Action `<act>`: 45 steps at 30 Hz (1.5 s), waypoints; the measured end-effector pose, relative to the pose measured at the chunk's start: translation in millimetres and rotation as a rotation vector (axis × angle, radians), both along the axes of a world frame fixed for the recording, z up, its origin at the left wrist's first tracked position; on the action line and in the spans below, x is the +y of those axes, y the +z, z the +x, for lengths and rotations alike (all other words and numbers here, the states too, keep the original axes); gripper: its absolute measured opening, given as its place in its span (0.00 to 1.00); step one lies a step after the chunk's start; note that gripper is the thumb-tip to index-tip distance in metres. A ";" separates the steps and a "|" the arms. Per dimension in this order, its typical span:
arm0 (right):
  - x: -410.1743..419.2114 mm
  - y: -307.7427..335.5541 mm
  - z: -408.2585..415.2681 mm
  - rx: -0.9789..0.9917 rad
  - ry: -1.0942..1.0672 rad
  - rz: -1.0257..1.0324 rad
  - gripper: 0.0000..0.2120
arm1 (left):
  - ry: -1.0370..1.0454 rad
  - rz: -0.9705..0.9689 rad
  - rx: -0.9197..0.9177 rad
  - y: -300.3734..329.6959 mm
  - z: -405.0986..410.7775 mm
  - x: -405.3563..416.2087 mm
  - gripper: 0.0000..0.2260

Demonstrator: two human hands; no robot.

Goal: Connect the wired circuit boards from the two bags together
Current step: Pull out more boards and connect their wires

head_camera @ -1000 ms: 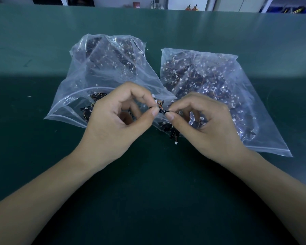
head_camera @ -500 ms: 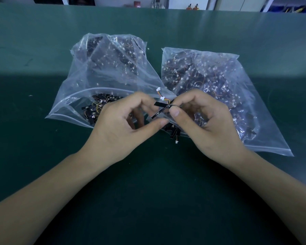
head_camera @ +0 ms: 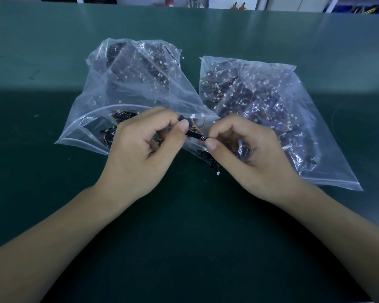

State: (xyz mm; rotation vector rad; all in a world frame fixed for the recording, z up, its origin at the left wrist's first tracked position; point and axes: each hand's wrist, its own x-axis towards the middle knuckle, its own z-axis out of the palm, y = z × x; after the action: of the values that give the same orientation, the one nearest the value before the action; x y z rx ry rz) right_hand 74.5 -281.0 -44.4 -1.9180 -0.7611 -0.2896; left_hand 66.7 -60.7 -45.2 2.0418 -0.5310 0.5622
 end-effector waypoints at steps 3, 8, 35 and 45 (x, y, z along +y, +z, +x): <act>-0.1 0.7 1.3 -0.071 0.020 -0.016 0.03 | 0.015 -0.056 0.027 0.7 1.0 1.6 0.13; -2.6 -0.9 3.0 -0.068 -0.011 0.042 0.05 | -0.017 -0.139 0.065 0.8 -2.6 -0.3 0.10; 6.0 8.5 0.5 0.205 0.043 0.397 0.04 | -0.154 -0.393 0.188 0.8 -1.9 -9.7 0.06; 5.2 2.1 0.9 0.100 -0.017 0.286 0.01 | -0.137 -0.494 0.299 2.9 -6.9 -14.6 0.05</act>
State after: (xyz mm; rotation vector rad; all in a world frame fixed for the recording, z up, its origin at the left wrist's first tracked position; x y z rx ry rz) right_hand 75.4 -275.9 -42.3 -1.6558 -0.6026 -0.2938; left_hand 59.8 -75.2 -42.4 1.5666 -0.3109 0.2626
